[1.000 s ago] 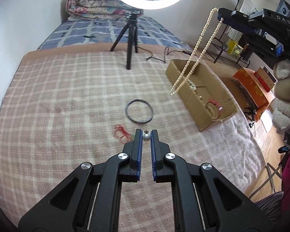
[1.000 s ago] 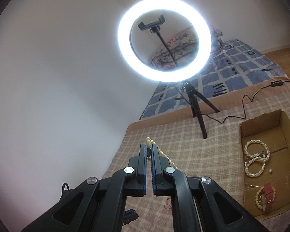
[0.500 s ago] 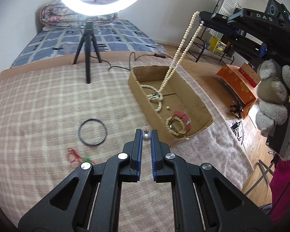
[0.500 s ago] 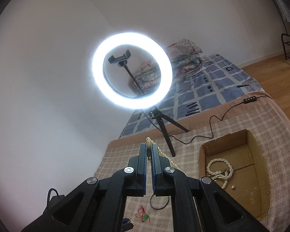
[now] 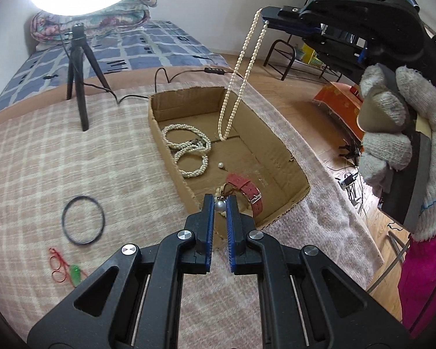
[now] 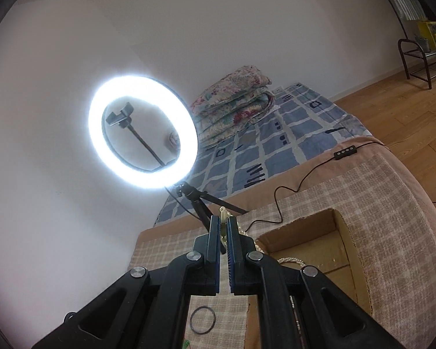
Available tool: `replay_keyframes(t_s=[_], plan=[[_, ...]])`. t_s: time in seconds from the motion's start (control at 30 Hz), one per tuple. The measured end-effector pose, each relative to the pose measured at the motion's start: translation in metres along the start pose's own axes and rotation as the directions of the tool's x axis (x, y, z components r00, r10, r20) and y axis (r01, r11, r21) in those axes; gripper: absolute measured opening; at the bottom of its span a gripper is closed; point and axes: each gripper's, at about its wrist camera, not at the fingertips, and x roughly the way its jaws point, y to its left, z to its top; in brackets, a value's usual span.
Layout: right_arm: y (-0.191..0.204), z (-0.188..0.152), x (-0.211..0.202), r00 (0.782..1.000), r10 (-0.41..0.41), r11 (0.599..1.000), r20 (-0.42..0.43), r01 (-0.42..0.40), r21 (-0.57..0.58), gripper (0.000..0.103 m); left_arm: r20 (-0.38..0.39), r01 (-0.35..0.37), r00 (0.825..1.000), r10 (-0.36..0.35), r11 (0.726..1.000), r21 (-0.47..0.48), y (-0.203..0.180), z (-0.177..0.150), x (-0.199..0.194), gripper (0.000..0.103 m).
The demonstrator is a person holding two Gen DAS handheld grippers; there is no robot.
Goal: Organize jewelry
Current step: 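Lift and carry the earring with left gripper while right gripper carries the pearl strand to the box, then open both grippers to drop the earring and pearl strand into the box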
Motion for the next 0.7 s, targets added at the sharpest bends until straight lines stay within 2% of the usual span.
replay_keyframes(t_s=[0.37, 0.7], plan=[[-0.062, -0.008, 0.028, 0.995, -0.083, 0.995, -0.046, 0.085, 0.045, 0.001, -0.061, 0.000, 0.998, 0.001, 1.000, 0.014, -0.014, -0.002, 0.046, 0.006], [-0.075, -0.017, 0.040, 0.990, -0.115, 0.993, -0.088, 0.118, 0.031, 0.002, -0.078, -0.004, 0.997, 0.005, 1.000, 0.014, -0.016, -0.002, 0.059, 0.006]])
